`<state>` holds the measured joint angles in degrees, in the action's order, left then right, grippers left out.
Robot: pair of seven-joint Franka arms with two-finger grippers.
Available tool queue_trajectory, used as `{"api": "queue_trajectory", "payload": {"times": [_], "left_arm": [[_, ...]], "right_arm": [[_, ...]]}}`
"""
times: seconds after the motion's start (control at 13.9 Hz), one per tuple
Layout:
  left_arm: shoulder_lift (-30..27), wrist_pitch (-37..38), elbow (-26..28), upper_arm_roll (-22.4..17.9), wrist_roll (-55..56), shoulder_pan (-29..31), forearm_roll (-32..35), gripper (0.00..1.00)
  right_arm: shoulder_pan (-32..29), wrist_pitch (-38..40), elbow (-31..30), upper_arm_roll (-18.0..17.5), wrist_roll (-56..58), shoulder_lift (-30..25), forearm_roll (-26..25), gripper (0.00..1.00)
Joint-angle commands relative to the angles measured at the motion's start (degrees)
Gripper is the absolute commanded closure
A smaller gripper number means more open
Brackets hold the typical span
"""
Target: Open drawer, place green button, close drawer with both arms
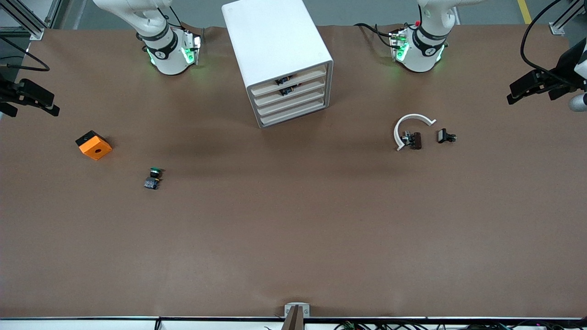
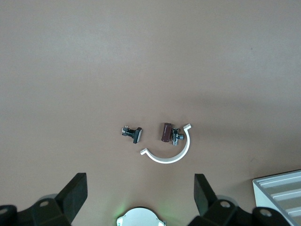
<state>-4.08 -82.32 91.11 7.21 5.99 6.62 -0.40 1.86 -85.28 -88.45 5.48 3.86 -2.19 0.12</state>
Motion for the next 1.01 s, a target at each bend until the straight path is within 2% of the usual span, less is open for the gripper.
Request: {"api": "queue_trajectory", "payload": {"times": [0.0, 0.29, 0.58, 0.79, 0.94], "left_arm": [[0.57, 1.02, -1.63, 0.08, -0.63, -0.03, -0.22, 0.00], [2.93, 0.85, -3.20, -0.01, -0.45, -0.12, -0.04, 0.00], [13.02, -1.35, -8.99, 0.26, 0.25, -0.47, -1.96, 0.00], [20.41, -2.40, -13.93, 0.17, 3.13, -0.47, -10.20, 0.00], [23.14, -6.34, -13.85, 0.26, 11.28, -2.39, -14.96, 0.00]], "right_arm": [[-0.71, 0.90, 1.70, -0.56, 0.19, 0.96, 0.06, 0.00], [-0.71, 0.90, 1.70, -0.56, 0.18, 0.96, -0.03, 0.00], [-0.71, 0.73, 1.70, -0.56, -0.08, 0.96, -0.12, 0.00], [-0.28, 0.55, 1.70, -0.73, -0.08, 2.01, -0.03, 0.00], [1.30, 0.64, 1.70, -0.65, 0.01, 2.80, -0.47, 0.00]]}}
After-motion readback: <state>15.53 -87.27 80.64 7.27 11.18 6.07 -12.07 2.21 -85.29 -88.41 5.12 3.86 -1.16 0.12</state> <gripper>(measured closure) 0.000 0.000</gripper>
